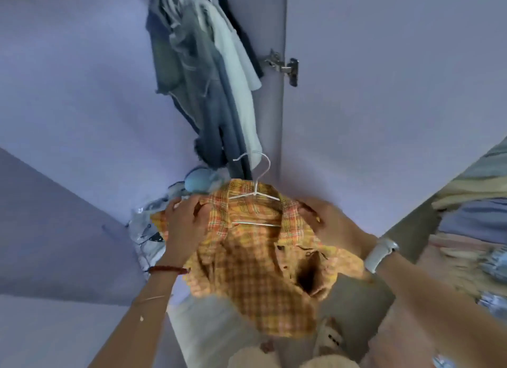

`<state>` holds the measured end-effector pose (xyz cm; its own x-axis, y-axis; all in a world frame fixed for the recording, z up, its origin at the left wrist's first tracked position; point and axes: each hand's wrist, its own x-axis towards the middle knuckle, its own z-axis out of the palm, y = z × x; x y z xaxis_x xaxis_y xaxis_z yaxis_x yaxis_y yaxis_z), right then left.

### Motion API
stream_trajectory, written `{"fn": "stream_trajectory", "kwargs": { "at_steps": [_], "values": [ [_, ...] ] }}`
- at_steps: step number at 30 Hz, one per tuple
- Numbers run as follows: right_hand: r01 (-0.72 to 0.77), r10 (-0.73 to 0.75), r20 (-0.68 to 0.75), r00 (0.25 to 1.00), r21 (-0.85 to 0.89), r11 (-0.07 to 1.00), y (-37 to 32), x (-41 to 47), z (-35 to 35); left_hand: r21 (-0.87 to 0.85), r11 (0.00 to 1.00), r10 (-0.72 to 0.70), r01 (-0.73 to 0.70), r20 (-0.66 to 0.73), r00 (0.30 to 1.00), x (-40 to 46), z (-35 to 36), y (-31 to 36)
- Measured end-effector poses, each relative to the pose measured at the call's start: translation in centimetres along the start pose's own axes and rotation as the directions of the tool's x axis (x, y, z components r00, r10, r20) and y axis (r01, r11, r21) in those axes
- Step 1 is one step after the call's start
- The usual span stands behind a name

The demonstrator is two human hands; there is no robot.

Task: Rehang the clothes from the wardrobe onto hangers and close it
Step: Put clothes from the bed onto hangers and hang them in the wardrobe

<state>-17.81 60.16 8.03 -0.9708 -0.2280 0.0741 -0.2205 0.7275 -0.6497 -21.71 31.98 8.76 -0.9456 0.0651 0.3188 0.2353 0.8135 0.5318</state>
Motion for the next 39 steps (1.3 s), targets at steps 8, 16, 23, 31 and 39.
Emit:
{"fn": "stream_trajectory", "kwargs": {
  "at_steps": [8, 16, 23, 31, 39],
  "values": [
    [0.195, -0.179, 0.163, 0.97, -0.094, 0.976, -7.2, 9.8, 2.8, 0.013, 0.982, -0.174, 0.186, -0.294, 0.94, 2.3, -10.2, -6.9],
    [0.305, -0.315, -0.101, 0.944, -0.097, 0.947, -14.6, 18.9, 2.1, -0.011, 0.865, -0.441, 0.501, -0.492, 0.751, 7.9, -15.3, -7.8],
    [0.128, -0.065, -0.221, 0.973, 0.281, 0.951, -17.9, 25.7, 1.3, 0.092, 0.958, -0.154, 0.273, -0.636, 0.756, 13.3, -15.8, -3.3],
    [0.185, -0.028, -0.381, 0.924, 0.381, 0.906, -17.8, 31.9, -2.7, 0.37, 0.928, 0.253, 0.048, -0.718, 0.648, 19.5, -17.7, 2.7],
    [0.151, 0.094, -0.493, 0.865, 0.435, 0.888, -19.2, 37.8, -5.4, 0.619, 0.758, 0.368, 0.206, -0.667, 0.648, 24.8, -18.8, 4.5]
  ]
}}
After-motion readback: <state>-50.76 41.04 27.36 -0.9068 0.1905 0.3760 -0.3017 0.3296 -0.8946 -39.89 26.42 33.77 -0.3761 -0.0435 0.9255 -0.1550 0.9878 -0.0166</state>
